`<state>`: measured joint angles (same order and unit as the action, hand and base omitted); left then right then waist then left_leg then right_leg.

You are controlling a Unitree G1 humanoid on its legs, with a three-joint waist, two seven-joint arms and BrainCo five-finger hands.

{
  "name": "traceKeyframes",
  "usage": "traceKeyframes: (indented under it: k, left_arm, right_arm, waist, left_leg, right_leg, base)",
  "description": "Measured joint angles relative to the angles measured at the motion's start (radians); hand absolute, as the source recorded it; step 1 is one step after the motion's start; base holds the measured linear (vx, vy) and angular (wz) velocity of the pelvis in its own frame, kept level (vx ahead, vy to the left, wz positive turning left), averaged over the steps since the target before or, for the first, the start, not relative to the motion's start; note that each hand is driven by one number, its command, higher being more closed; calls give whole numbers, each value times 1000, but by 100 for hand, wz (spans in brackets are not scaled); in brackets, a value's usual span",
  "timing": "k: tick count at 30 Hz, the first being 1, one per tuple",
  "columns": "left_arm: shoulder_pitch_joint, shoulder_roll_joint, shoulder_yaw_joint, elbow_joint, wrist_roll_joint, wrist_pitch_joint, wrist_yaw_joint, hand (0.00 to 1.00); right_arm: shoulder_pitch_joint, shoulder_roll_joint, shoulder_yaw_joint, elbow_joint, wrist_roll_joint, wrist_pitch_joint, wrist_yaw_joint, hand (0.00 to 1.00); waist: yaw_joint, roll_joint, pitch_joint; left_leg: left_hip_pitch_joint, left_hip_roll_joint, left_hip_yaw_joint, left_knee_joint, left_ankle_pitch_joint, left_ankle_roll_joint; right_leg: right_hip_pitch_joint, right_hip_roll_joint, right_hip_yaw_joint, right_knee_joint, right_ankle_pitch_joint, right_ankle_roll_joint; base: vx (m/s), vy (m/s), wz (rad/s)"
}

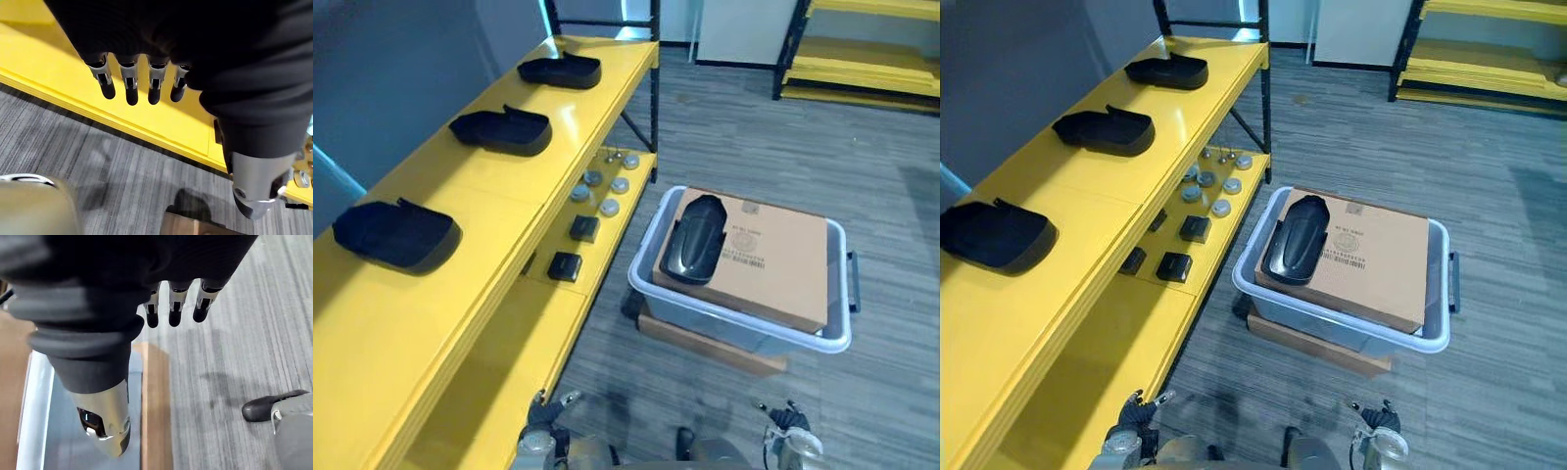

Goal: Walk over and take plastic housings, then place them on the shelf

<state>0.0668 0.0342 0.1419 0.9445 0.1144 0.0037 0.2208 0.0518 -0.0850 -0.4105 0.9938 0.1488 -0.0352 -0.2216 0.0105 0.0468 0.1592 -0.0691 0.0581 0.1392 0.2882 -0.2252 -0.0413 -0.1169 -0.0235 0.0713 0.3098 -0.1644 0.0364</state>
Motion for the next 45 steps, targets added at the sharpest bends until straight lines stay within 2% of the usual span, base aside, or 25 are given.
traceKeyframes:
  k: [2, 5, 8, 11, 13, 17, 20, 22, 28, 32, 36, 38, 42, 45]
  left_arm:
    - [3, -5, 9, 1, -4, 1, 1, 0]
    - [1, -6, 18, 12, -3, 10, 1, 0]
    - [-6, -10, 18, 15, 2, 11, 1, 0]
    - [-7, -10, 24, 27, 5, 11, 1, 0]
    - [-6, -10, 25, 39, 6, 11, 1, 0]
    - [-7, -10, 25, 42, 5, 11, 3, 0]
    - [-7, -9, 25, 47, 5, 13, 5, 0]
    - [-4, -9, 26, 47, 5, 14, 10, 0]
    - [29, -9, 27, 44, 5, 15, 22, 0]
    - [49, -9, 25, 23, 7, 13, 20, 0]
    - [68, 5, 23, -2, 7, 10, 14, 0]
    - [89, 23, 17, -1, 15, 9, -2, 0]
    - [120, 26, 15, 0, 14, 9, -3, 0]
    - [134, 32, 14, 0, 14, 9, -2, 0]
  right_arm:
    - [19, 13, -18, -15, 11, 0, -11, 0]
    - [31, 30, -27, -37, 27, 0, -18, 0]
    - [35, 44, -65, -36, 39, 0, -18, 0]
    - [33, 44, -68, -35, 39, -1, -18, 0]
    - [30, 43, -93, -26, 39, 0, -20, 0]
    - [24, 37, -101, -25, 39, 0, -24, 0]
    - [14, 37, -127, -46, 42, 1, -58, 0]
    - [19, 36, -154, -132, 42, 2, -92, 0]
    - [22, 3, -194, -599, 15, -10, -192, 0]
    - [16, -21, -203, -769, -15, -32, -196, 0]
    - [-18, -58, -131, -886, -46, -35, -180, 0]
    - [-28, -124, -36, -945, -73, -46, -153, 0]
    - [-127, -234, 96, -927, -131, -65, -104, 0]
    - [-243, -278, 175, -807, -191, -67, -99, 0]
  waist:
    - [1, -7, -10]
    - [-5, -8, -24]
    - [-19, -5, -40]
    - [-20, -4, -43]
    - [-20, 2, -62]
    - [-20, 4, -64]
    - [-19, 2, -68]
    - [-20, 2, -68]
    - [-23, 0, -70]
    - [-24, -1, -74]
    - [-20, -9, -76]
    - [-14, -14, -78]
    - [7, -15, -81]
    - [19, -16, -79]
  left_leg:
    - [30, -11, 54, -38, 7, 4]
    - [70, -24, 83, -80, 20, 30]
    - [91, -26, 87, -86, 21, 31]
    - [121, -26, 99, -90, 21, 31]
    - [133, -25, 113, -106, 21, 31]
    - [147, -27, 113, -107, 21, 31]
    - [154, -32, 113, -107, 22, 31]
    - [155, -35, 113, -107, 22, 31]
    - [152, -44, 108, -115, 24, 36]
    - [145, -41, 60, -163, 36, 52]
    - [125, -42, 34, -209, 69, 52]
    - [120, -41, 6, -221, 77, 42]
    - [85, -42, -29, -239, 103, 38]
    - [58, -42, -67, -255, 131, 37]
  right_leg:
    - [5, -19, 22, -27, 12, 19]
    - [29, -30, 37, -74, 40, 35]
    - [68, -31, 38, -125, 61, 51]
    - [95, -30, 39, -152, 73, 51]
    - [104, -27, 41, -192, 98, 55]
    - [124, -27, 38, -245, 136, 51]
    - [135, -32, 28, -264, 148, 52]
    - [134, -35, 14, -265, 152, 48]
    - [139, -44, -10, -301, 170, 43]
    - [146, -41, -56, -350, 200, 38]
    - [146, -42, -90, -409, 244, 28]
    - [144, -40, -117, -410, 244, 28]
    - [111, -43, -163, -412, 243, 28]
    - [99, -44, -207, -408, 246, 24]
  base:
    - [108, 165, -50]
    - [161, 109, -33]
    - [230, 62, -20]
    - [135, 23, -35]
    - [117, 34, -50]
    - [49, 27, -29]
    - [17, 22, -12]
    - [-9, 10, -5]
    - [-58, 0, -6]
    - [-119, -45, 28]
    - [-128, -57, 18]
    - [-76, -61, 23]
    - [-41, -46, 30]
    - [25, -29, 41]
